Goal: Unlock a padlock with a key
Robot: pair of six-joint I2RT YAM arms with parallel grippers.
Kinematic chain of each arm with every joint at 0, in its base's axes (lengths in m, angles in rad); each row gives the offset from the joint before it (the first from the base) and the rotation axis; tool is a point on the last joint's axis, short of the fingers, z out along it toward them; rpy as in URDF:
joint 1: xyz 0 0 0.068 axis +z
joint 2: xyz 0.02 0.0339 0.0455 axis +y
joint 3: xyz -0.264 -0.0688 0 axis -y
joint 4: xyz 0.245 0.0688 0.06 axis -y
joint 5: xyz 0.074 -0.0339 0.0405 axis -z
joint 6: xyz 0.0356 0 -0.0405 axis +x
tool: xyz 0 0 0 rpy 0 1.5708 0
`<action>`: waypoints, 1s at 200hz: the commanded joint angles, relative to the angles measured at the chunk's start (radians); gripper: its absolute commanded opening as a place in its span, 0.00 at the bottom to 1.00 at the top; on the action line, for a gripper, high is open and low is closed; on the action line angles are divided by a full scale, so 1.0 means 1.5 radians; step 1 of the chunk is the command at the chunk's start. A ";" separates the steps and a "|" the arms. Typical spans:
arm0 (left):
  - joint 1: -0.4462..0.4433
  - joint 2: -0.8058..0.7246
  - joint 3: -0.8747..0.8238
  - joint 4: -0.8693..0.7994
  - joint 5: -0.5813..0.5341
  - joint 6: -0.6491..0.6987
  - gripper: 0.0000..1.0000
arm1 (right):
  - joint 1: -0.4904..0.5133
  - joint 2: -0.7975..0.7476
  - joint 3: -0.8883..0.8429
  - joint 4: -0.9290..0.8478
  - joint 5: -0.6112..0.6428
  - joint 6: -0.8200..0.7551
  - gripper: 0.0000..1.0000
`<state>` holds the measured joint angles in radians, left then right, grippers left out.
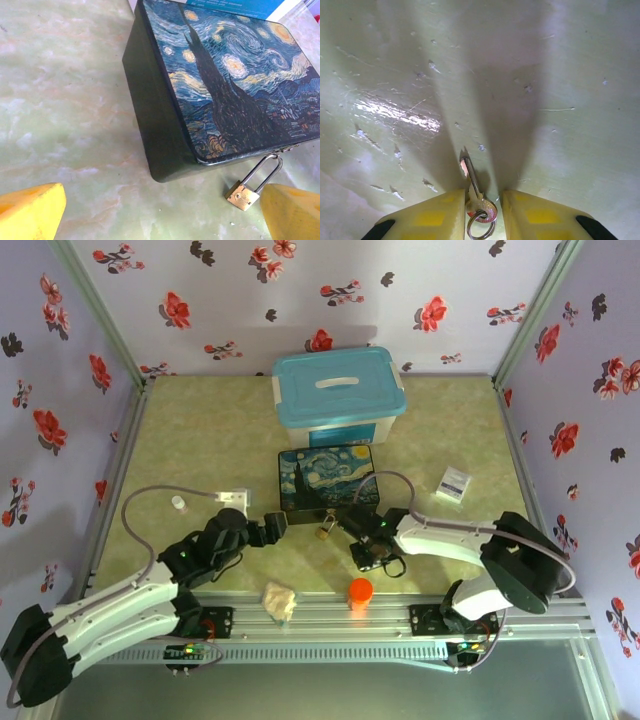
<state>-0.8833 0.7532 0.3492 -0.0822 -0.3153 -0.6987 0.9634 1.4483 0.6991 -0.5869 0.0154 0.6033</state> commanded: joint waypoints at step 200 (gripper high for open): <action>0.000 0.106 0.061 0.072 0.029 -0.010 1.00 | -0.074 -0.132 -0.043 0.056 0.038 -0.086 0.34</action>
<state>-0.8833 0.8841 0.3824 0.0040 -0.2848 -0.7082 0.8532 1.2812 0.6647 -0.5285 0.1017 0.5499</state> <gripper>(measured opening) 0.997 0.325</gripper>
